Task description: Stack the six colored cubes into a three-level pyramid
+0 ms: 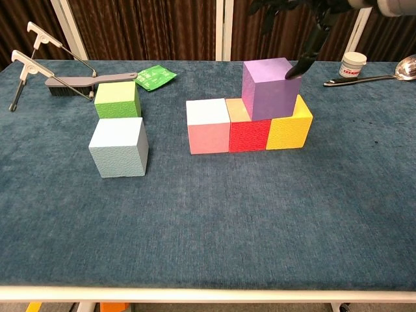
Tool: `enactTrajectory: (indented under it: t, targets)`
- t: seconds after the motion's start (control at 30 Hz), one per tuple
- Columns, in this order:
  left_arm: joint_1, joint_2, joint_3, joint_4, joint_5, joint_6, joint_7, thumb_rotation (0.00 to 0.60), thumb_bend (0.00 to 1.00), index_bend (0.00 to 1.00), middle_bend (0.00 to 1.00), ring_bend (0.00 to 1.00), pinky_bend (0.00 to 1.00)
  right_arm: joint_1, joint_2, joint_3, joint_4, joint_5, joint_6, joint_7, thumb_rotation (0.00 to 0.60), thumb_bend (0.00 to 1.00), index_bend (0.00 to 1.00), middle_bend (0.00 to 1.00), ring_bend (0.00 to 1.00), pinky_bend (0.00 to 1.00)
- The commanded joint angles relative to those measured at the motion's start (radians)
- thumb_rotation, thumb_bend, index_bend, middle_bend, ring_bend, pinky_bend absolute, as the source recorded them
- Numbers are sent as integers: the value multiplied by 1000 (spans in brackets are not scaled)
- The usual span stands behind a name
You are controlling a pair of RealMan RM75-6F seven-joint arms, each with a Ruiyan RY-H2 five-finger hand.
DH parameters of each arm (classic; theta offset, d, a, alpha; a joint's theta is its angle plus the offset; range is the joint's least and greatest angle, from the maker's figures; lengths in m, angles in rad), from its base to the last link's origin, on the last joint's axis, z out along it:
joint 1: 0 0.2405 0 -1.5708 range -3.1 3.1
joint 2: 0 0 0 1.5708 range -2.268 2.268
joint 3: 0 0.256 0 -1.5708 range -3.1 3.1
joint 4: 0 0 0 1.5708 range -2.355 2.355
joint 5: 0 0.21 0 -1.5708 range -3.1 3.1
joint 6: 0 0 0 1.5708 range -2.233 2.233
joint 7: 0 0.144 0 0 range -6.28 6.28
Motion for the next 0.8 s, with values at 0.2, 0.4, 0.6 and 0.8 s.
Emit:
enactTrajectory:
  t: [0.2,0.4,0.6,0.8]
  targets:
    - [-57,1,-25,-58,31,-24,63,600,42,136,85,0,0,-227,102,6,-122,-231,297,149,600,0,0,82,0,0]
    - [-138,-56,-52,-41,50,-92,-27,600,50,135,102,0,0,-402,115,-24,-90,-348,435,313,600,0,0,84,0,0]
    - [-219,-73,-83,-57,18,-198,-6,600,55,135,109,0,1,-501,122,-43,-24,-411,446,436,600,0,0,82,0,0]
    - [-266,-53,-106,-130,7,-230,37,600,61,135,117,0,22,-543,114,-20,37,-431,421,517,600,0,0,82,0,0]
